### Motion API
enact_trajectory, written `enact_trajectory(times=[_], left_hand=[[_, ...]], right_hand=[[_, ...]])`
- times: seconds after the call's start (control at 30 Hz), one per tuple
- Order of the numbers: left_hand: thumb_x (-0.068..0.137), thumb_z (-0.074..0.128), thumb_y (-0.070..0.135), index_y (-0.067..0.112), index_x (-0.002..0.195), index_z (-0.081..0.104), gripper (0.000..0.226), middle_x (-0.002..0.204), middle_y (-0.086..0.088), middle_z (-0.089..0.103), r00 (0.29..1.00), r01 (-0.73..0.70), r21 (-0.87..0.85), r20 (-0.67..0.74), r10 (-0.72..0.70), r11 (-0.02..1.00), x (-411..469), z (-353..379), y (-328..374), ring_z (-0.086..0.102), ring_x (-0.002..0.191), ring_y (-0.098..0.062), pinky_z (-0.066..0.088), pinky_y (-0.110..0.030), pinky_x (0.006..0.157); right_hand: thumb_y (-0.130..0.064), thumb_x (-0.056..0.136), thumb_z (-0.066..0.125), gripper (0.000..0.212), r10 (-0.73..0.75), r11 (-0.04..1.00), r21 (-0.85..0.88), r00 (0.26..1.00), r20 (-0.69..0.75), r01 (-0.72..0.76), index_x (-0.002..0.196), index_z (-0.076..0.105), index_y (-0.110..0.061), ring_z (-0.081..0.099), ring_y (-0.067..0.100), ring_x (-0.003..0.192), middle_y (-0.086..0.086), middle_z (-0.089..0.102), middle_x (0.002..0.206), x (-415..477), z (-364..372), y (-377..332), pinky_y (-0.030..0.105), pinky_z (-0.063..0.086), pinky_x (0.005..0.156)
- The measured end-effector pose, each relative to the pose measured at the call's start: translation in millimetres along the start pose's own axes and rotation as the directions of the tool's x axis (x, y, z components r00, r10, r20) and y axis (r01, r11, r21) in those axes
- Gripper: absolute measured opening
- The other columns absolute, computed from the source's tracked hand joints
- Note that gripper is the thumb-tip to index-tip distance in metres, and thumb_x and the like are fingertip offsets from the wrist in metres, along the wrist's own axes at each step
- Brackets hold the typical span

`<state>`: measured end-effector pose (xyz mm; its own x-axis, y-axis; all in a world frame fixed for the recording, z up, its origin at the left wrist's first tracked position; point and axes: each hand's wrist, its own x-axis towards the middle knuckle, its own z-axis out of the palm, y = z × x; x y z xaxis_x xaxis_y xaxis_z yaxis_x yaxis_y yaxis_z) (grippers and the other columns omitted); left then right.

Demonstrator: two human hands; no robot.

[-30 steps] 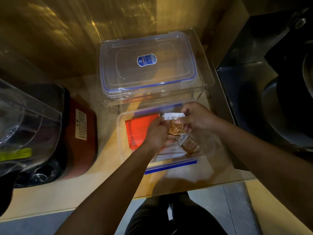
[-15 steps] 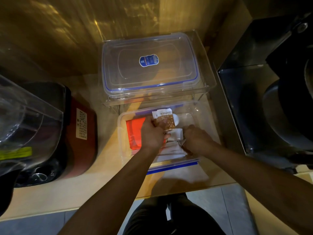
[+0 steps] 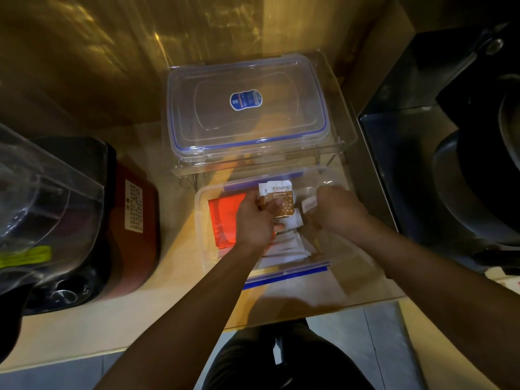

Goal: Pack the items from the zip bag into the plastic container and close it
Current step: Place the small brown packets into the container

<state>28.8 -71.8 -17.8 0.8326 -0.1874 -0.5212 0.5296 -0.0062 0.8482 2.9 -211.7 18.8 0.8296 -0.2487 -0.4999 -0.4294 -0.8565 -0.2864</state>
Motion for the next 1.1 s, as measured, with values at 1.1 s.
enact_trajectory(times=[1.1], left_hand=[[0.081, 0.064, -0.006, 0.003, 0.091, 0.065, 0.014, 0.082, -0.01, 0.064, 0.958, 0.213, 0.098, 0.176, -0.227, 0.972, -7, 27, 3, 0.063, 0.082, -0.028, 0.054, -0.042, 0.078]], right_hand=[[-0.006, 0.077, 0.07, 0.03, 0.125, 0.813, 0.569, 0.992, 0.03, -0.12, 0.101, 0.053, -0.015, 0.063, 0.022, 0.089, 0.007, 0.062, 0.098, 4, 1, 18, 0.04, 0.056, 0.076]])
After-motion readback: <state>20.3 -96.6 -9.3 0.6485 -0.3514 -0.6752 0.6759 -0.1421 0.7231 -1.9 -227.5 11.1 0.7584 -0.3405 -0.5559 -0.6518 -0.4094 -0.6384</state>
